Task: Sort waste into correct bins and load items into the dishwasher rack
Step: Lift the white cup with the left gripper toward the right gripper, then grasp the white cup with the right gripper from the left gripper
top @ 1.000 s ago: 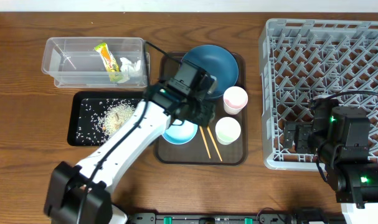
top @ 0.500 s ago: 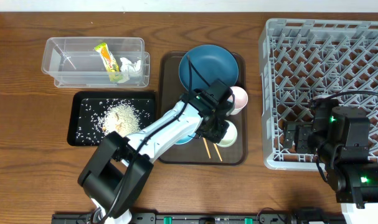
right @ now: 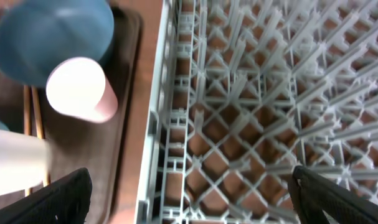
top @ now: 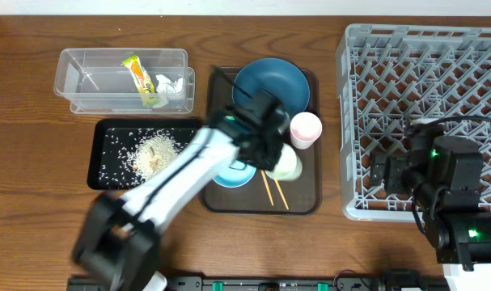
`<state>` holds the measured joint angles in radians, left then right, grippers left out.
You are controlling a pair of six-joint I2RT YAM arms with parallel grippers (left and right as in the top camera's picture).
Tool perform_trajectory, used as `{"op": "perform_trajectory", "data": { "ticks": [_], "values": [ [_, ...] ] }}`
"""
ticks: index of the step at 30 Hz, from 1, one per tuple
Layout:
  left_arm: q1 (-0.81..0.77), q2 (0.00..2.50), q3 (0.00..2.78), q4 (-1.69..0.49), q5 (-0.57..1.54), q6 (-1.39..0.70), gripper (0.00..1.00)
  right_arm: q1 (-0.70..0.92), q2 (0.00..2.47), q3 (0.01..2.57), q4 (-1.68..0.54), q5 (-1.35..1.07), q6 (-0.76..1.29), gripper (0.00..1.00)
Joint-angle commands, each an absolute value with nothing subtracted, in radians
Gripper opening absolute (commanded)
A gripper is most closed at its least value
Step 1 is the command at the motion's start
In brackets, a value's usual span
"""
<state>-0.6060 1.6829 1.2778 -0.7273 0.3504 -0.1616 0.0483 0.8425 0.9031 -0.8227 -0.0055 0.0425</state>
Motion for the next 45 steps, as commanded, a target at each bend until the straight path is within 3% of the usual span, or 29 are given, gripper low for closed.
{"op": "perform_trajectory", "data": {
  "ticks": [1, 10, 14, 24, 28, 45],
  "values": [
    [-0.525, 1.560, 1.281, -0.712, 0.473, -0.215, 0.06, 0.053, 0.842, 0.923, -0.783, -0.057, 0.035, 0.99],
    [-0.284, 1.526, 1.280, -0.570, 1.032, -0.334, 0.06, 0.053, 0.959, 0.922, -0.634, -0.900, -0.245, 0.99],
    [-0.254, 1.551, 1.280, -0.541, 1.218, -0.371, 0.06, 0.053, 1.009, 0.922, -0.564, -1.094, -0.245, 0.99],
    [-0.256, 1.571, 1.280, -0.485, 1.436, -0.410, 0.06, 0.054, 1.095, 0.922, -0.501, -1.264, -0.328, 0.99],
    [-0.278, 1.571, 1.280, -0.484, 1.449, -0.410, 0.06, 0.054, 1.111, 0.922, -0.428, -1.306, -0.330, 0.91],
    [-0.399, 1.571, 1.280, -0.454, 1.395, -0.424, 0.06, 0.054, 1.137, 0.922, -0.213, -1.394, -0.228, 0.88]
  ]
}}
